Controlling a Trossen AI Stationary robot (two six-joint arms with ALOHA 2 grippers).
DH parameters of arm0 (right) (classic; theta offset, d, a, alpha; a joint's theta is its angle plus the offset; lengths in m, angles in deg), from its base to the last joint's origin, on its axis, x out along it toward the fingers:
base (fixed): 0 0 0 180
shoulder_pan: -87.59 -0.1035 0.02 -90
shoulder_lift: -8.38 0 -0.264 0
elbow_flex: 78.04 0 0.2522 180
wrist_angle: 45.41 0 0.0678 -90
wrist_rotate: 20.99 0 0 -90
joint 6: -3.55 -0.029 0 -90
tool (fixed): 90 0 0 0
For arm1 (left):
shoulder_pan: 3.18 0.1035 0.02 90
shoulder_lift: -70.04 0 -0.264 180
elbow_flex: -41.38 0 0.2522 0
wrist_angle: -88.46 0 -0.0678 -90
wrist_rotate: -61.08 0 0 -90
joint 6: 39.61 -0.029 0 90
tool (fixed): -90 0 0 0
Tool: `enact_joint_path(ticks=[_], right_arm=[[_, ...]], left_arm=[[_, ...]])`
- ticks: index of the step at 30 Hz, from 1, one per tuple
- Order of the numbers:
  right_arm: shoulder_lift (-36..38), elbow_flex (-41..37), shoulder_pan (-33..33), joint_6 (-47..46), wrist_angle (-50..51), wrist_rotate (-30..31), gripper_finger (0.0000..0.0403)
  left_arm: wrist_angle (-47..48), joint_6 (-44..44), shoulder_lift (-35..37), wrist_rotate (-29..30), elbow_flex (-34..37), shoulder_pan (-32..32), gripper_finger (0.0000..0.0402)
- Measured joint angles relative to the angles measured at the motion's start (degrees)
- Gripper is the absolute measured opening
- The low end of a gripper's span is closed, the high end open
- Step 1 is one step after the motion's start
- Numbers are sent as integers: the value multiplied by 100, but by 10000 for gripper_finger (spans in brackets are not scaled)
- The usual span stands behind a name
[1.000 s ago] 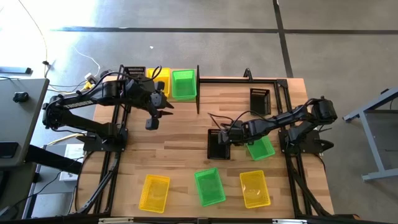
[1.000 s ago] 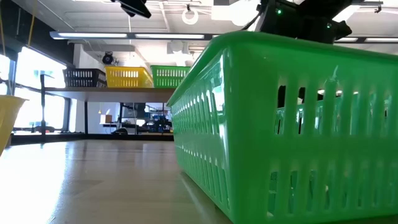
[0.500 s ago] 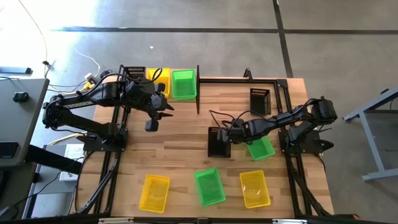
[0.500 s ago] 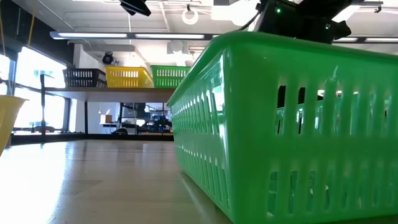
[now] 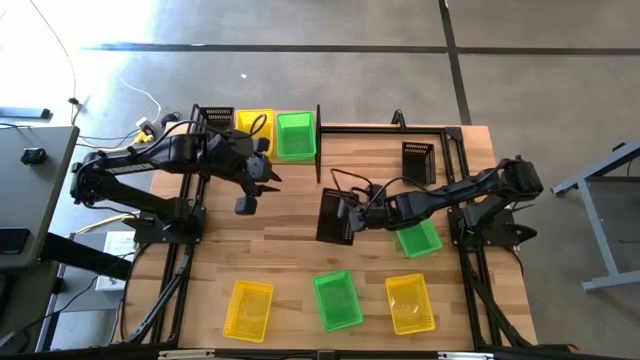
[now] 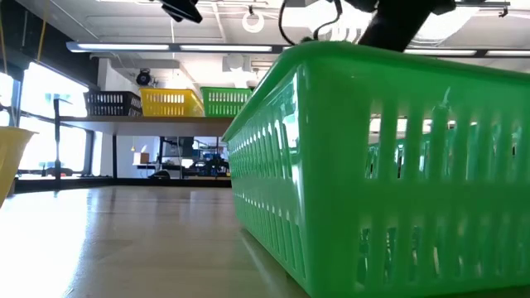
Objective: Stack baskets on shelf by color
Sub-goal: Stack the bottom black basket on top of the black basket on shelf
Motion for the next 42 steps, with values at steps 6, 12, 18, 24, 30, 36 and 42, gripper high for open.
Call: enact_joint_path(ticks=[6,12,18,24,30,36,42], right_arm=[[0,315,-85,142,459,6,0],[0,328,-85,122,84,8,0],[0,328,-85,120,-142,294,0],[-106,330,-83,106,-299,72,0],[-230,337,-116,122,-468,6,0],[-332,334,-114,121,-529,11,0],[-417,333,-114,122,-1169,74,0]], left_arm=[[-24,-98,-217,110,0,-356,103],[-41,142,-428,265,0,-721,103],[-102,431,-709,457,0,-1287,103],[-249,781,-978,1255,2,-1941,103],[-630,859,-1286,1641,4,-2498,103],[-714,857,-1692,2167,4,-2849,103],[-912,750,-2129,2692,4,-2991,103]])
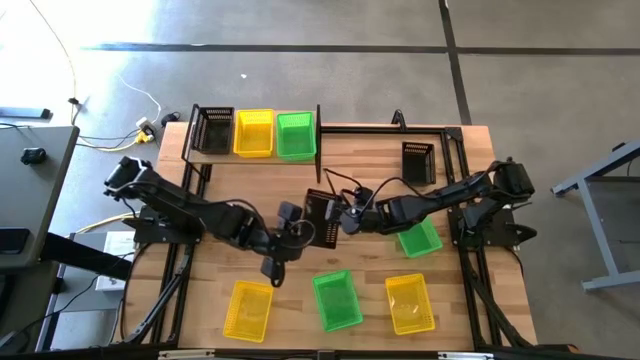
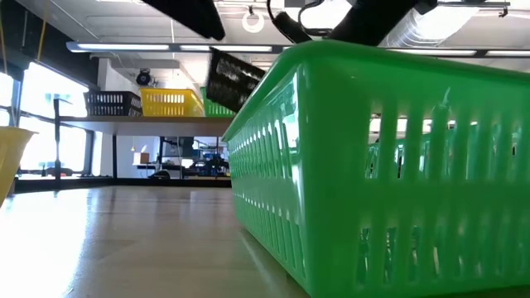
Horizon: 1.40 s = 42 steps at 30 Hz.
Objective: Stack baskets on shelf by color
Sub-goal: Stack the bottom black basket on top of the black basket on shelf
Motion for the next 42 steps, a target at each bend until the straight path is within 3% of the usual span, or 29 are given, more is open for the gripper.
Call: enact_joint_path(ticks=[7,18,23,38,42], right_arm=[[-5,0,-2,-15,-103,184,0],[-5,-2,-148,64,-1100,279,0],[-6,-4,-290,43,-1384,314,0],[-5,588,-365,411,-1006,192,0],[-5,601,-369,619,-996,143,0]], left_arm=[[-73,-1,-135,254,-2,-137,103],[136,-20,-129,844,-4,-137,104],[444,-107,-75,763,-9,-136,101],[1126,-585,-82,941,-7,-162,10],[1122,-581,-82,1022,-7,-304,6]])
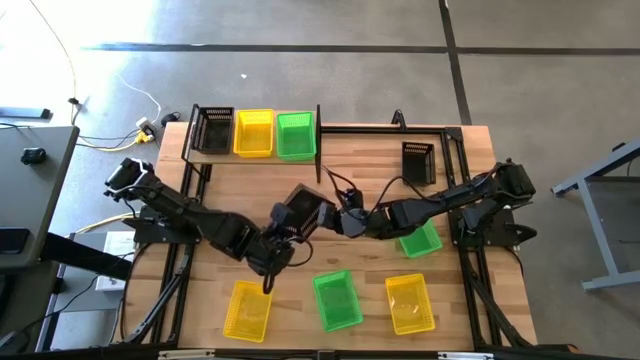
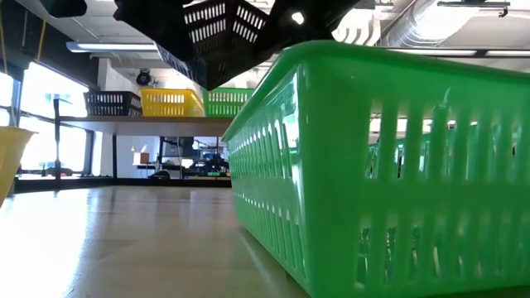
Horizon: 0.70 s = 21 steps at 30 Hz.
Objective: Stack baskets on shelf by color
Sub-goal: Stack the bottom black basket on top of the black basket on shelf
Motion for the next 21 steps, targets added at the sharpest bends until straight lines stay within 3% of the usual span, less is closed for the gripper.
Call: enact_joint_path(ticks=[11,21], right_arm=[[0,4,76,832,-12,-317,6],[9,4,312,1036,-37,-432,109]], left_arm=[[-9,176,0,-133,0,-347,3],[68,147,0,-199,9,-347,1]])
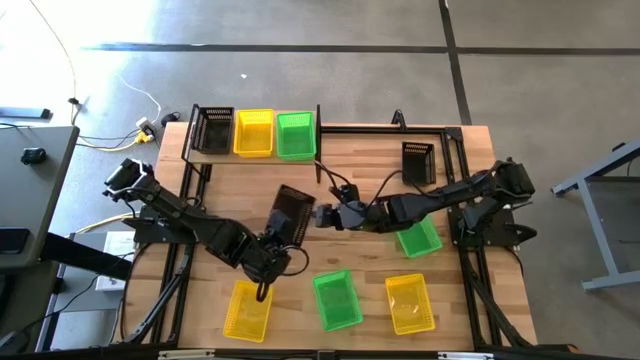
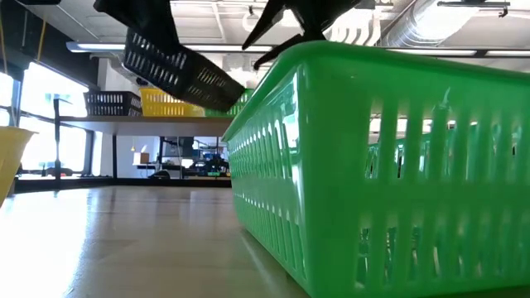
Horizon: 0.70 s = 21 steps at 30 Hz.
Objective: Stack baskets on shelf by color
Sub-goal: Stack the bottom black basket on top of the black basket on shelf
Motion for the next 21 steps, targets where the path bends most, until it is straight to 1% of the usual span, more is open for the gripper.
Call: enact_joint_path(ticks=[4,7,10,16,21], right_arm=[[0,0,104,167,-180,-69,143],[0,0,185,586,-462,-372,155],[0,0,251,936,-753,-624,158],[0,0,267,1549,-1272,-700,158],[0,0,305,2049,-1687,-826,158]], left_arm=[[217,37,202,7,0,58,1],[402,201,504,3,0,172,1],[428,344,948,6,0,333,1],[667,508,1924,0,-2,478,1],[1077,648,2715,362,-1,493,1]])
